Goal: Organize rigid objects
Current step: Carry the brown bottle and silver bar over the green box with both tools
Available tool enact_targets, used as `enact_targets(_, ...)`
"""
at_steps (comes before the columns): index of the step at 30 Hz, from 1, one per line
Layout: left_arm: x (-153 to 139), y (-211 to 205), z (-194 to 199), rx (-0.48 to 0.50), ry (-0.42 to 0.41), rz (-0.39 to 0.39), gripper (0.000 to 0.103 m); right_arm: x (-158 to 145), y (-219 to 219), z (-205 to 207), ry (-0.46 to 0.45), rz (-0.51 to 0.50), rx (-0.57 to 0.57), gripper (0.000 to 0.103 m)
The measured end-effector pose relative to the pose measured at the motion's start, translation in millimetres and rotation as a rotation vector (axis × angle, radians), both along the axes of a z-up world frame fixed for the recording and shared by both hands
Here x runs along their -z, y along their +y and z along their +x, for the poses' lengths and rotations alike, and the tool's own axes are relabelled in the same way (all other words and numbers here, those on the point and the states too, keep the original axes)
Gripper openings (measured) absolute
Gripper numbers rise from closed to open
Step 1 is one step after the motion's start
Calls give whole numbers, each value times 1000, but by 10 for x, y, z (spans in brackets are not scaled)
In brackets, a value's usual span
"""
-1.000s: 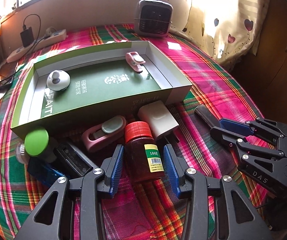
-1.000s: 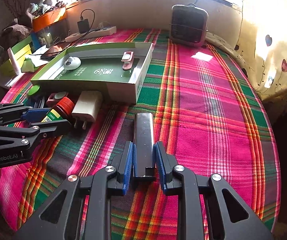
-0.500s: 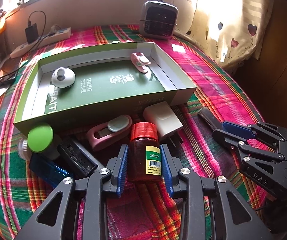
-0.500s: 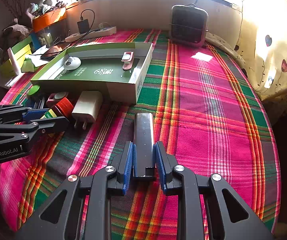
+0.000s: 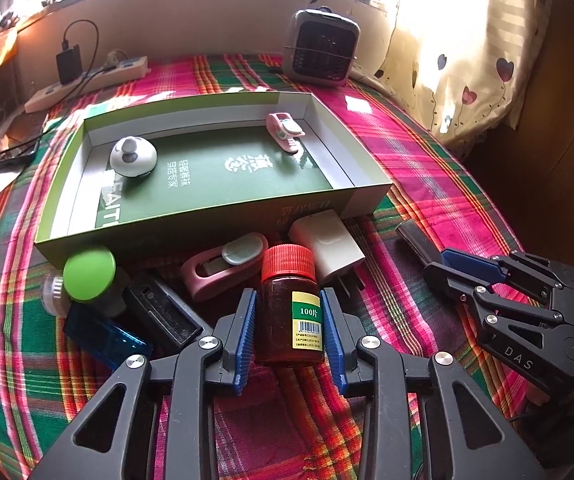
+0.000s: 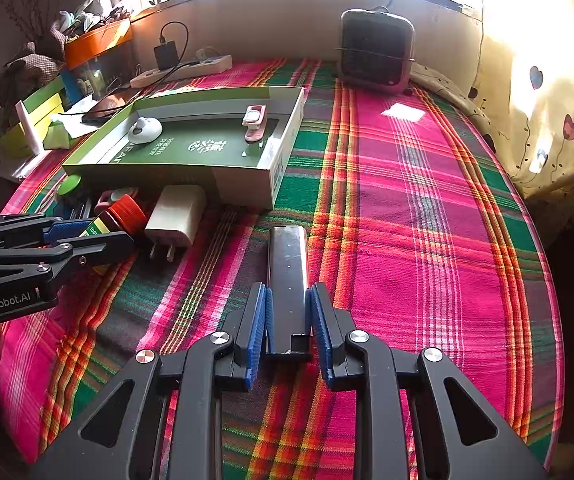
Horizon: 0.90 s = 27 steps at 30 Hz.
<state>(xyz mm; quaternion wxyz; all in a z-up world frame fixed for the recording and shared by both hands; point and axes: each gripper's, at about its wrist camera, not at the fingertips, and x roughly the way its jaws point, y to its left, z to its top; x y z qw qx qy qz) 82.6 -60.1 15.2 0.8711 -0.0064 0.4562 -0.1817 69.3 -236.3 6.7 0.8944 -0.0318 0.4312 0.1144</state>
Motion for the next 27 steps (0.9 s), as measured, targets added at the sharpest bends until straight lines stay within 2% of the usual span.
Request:
enact_targets(17,-209,163,-61,-37,-49,-34,30,-180,30,-49,-44,17,-6,24)
enact_targets(27,-397,384,84,-84,-80,-54,31,-351,138,49,-72,20,-32,24)
